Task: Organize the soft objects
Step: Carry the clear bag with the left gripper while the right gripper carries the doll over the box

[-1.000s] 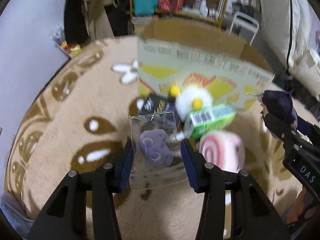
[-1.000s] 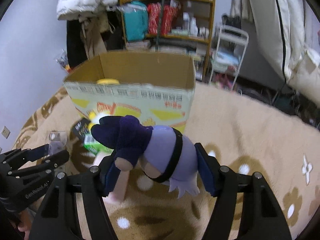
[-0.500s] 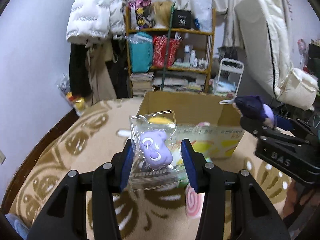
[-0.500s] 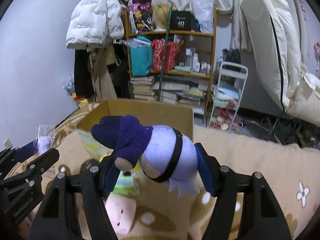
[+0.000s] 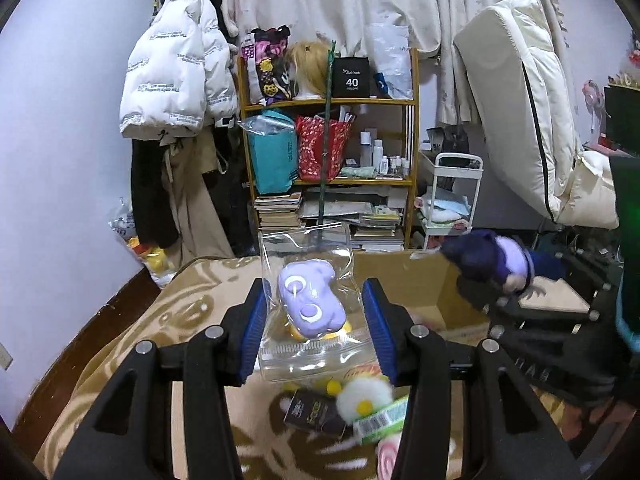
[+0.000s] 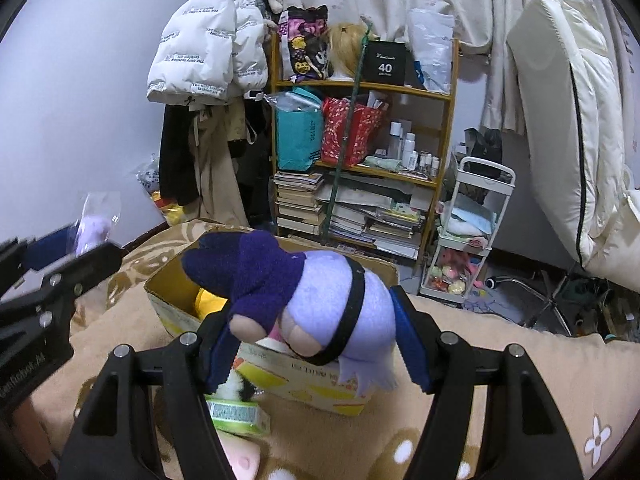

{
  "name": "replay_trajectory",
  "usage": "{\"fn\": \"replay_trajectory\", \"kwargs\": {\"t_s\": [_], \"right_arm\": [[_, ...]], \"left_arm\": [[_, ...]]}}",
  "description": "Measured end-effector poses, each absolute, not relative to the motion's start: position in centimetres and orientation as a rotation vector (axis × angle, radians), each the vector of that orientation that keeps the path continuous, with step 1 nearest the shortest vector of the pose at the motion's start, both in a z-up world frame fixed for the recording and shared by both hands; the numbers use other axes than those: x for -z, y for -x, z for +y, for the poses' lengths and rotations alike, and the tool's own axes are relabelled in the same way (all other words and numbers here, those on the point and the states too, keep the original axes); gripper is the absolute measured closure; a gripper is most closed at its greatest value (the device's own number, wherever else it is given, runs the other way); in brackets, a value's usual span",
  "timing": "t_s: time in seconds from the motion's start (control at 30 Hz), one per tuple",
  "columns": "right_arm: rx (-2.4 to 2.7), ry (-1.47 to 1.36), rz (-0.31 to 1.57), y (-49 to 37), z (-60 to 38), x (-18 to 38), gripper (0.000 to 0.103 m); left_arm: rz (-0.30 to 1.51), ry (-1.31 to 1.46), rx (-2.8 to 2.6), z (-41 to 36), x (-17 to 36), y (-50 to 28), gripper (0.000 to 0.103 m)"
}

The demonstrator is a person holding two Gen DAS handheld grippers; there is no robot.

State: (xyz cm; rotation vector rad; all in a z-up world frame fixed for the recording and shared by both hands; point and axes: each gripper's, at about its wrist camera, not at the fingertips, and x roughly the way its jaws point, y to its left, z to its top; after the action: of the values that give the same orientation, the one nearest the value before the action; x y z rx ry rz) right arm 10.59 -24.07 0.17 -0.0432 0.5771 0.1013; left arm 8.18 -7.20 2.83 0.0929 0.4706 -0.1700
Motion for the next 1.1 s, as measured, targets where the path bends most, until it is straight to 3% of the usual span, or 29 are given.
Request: {"fn": "replay_trajectory", "kwargs": {"t_s": [1.1], "right_arm": [[-0.122, 0.005, 0.629, -14.6, -26.5, 3.3, 0.029]], "left_arm": [[0.563, -0.054, 0.122, -7.4, 2.3, -16.4, 0.055]]}}
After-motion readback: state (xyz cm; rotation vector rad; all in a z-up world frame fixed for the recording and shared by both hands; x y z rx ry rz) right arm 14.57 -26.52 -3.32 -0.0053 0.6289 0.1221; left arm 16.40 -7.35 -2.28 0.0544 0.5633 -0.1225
